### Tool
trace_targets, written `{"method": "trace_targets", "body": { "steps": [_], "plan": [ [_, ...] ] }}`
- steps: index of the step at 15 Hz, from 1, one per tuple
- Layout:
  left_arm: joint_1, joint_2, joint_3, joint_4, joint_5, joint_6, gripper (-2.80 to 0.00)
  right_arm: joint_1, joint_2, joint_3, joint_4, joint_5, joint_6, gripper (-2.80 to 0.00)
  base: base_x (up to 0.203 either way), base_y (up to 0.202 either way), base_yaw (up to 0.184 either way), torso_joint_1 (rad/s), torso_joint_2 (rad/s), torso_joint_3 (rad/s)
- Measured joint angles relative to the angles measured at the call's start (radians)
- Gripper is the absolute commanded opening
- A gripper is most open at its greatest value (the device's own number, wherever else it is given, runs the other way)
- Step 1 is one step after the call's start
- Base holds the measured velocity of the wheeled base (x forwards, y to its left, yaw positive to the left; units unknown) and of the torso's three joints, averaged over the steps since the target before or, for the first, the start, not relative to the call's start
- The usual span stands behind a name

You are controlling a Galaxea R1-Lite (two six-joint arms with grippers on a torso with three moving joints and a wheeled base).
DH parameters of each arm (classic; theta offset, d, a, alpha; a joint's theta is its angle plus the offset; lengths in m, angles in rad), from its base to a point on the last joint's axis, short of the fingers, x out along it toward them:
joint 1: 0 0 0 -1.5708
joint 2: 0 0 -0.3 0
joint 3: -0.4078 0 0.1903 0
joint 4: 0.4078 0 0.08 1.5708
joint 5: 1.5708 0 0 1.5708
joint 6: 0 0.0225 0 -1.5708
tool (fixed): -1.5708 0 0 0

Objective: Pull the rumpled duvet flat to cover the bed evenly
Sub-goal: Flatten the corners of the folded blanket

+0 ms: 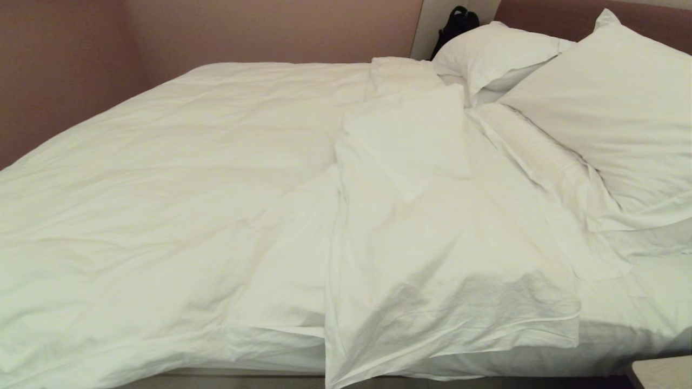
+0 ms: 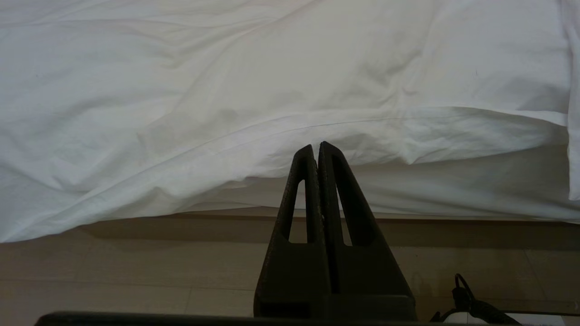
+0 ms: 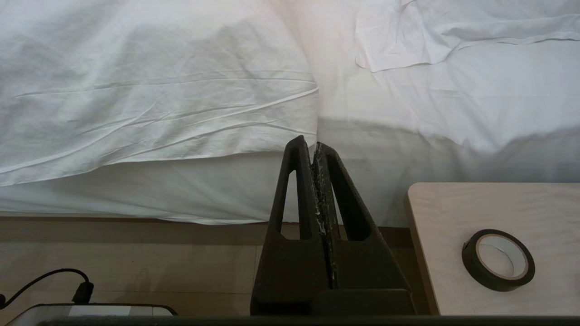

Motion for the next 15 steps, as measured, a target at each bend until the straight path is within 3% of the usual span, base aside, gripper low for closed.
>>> {"method": "trace_targets", "body": {
  "steps": [15],
  "plan": [
    [0.000, 0.000, 0.000, 0.000, 0.000, 0.000, -2.80, 0.000, 0.000, 0.000, 0.000, 0.000, -0.003, -2.80, 0.000, 0.000, 0.000, 0.000, 0.00, 0.000]
  ]
}}
